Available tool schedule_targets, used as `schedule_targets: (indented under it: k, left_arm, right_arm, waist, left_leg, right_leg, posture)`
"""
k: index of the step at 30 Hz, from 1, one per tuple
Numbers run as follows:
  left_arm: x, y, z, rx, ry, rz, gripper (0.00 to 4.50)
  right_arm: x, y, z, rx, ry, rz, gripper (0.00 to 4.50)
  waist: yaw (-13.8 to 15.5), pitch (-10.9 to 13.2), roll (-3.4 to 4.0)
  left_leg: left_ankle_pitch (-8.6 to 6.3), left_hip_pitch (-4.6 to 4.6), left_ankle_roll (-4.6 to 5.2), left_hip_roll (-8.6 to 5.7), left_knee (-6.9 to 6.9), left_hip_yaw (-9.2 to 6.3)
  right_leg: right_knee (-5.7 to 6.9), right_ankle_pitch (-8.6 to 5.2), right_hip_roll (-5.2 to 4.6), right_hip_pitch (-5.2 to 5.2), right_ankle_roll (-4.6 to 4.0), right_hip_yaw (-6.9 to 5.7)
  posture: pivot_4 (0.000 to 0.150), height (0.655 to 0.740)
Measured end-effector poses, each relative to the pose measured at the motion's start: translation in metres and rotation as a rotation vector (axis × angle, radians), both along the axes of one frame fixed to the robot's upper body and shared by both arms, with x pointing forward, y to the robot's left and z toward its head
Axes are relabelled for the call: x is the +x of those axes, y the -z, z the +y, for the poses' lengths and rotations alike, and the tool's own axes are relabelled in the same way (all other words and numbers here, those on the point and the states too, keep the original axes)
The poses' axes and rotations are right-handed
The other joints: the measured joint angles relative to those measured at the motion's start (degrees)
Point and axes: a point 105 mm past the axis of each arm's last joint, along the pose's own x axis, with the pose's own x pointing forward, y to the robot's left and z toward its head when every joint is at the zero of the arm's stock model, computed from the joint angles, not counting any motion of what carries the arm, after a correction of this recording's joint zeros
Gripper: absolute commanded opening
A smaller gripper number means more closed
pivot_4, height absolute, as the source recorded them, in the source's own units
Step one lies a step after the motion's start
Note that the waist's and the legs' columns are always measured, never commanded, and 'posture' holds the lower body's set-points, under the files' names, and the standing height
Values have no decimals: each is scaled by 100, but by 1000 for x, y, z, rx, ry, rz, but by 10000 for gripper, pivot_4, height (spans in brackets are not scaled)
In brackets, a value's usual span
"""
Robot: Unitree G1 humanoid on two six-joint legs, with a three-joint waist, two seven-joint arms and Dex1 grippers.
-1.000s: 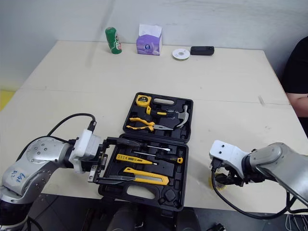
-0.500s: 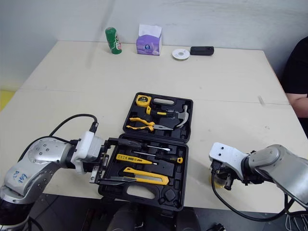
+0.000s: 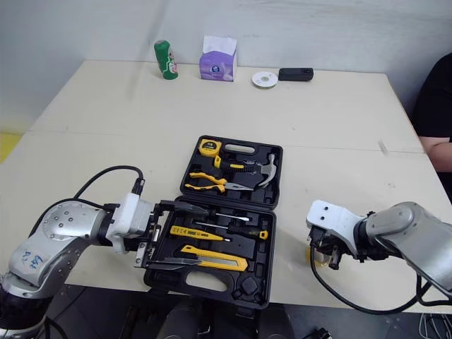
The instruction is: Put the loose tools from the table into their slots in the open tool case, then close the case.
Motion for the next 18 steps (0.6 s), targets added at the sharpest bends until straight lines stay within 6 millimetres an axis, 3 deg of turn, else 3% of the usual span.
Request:
schedule_targets:
  k: [7,11,18]
  left_arm:
    - [-1,4,3,3,-10,12,45000]
    - [-4,9,8,18,-14,31,45000]
    - [-6,15,16,30,-46,52,45000]
  right_arm:
    - [-3,-20,51,143,-225,-32,786]
    - [-9,-17,79,195,-391,-24,786]
    - [-20,-10,106,220,-599,-7,786]
  waist:
    - [-1,0,0]
    - [-2,0,0]
    - [0,-1,-3]
  left_leg:
    - [0,-1,0,1,6,0]
    - [0,-1,0,1,8,0]
    - [-1,-1,2,2,12,0]
  right_leg:
    - [7,-1,0,-2,-2,1]
    - [9,-1,-1,-3,-2,0]
    - [11,-1,-2,-3,-2,-2]
  posture:
    - [1500,7400]
    - [1500,7400]
    - [1500,7400]
